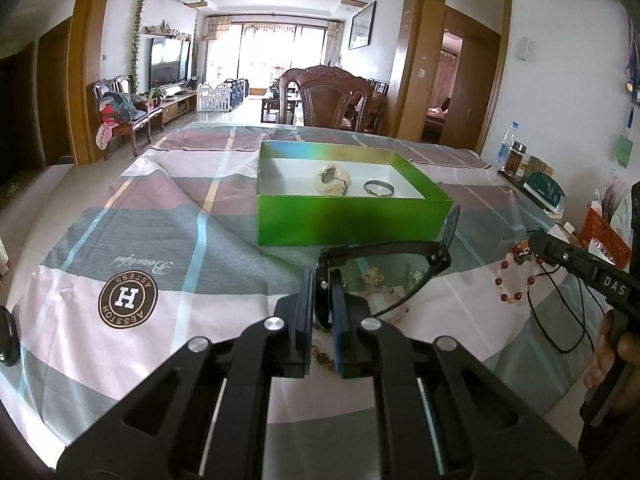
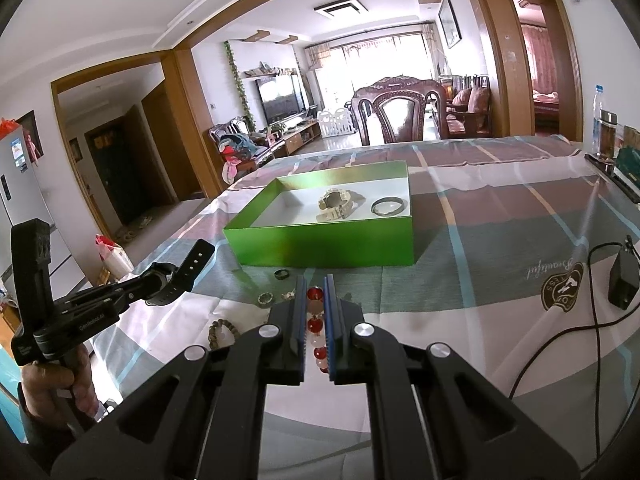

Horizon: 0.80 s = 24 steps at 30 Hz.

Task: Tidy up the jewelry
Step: 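Carry the sunglasses with the left tool while the right tool carries the red bracelet over the green box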

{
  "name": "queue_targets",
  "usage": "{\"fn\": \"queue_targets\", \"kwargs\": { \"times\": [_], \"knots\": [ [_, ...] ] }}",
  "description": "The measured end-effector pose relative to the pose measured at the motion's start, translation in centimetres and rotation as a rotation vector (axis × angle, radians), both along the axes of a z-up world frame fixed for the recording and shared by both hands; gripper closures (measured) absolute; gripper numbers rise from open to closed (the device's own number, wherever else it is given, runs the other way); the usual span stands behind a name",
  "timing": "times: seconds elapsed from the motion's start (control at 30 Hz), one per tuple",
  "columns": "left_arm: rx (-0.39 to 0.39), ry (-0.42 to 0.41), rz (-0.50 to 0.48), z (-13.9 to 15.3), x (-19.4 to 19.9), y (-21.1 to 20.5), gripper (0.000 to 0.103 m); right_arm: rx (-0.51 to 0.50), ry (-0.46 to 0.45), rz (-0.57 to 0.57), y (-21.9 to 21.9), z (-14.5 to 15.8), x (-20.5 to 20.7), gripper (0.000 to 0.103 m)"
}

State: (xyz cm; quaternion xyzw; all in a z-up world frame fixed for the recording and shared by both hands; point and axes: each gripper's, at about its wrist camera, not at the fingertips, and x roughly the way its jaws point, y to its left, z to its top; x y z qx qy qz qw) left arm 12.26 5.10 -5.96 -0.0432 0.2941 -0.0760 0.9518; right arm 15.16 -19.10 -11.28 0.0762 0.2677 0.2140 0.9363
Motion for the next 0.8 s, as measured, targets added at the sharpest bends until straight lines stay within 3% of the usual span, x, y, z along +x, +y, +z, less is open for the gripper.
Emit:
{"fn": "queue_targets", "kwargs": {
  "times": [0.47, 0.8],
  "knots": [
    [0.006, 0.003, -0.003, -0.1, 0.6, -0.2, 0.095, -0.002, 0.008, 0.006, 0.3, -0.4, 1.0, 0.095],
    [0.042, -0.055, -0.016, 4.4, 4.2, -0.4, 0.095, -0.025, -0.060, 0.040, 0.7, 3.6, 4.4, 0.095]
  ]
}}
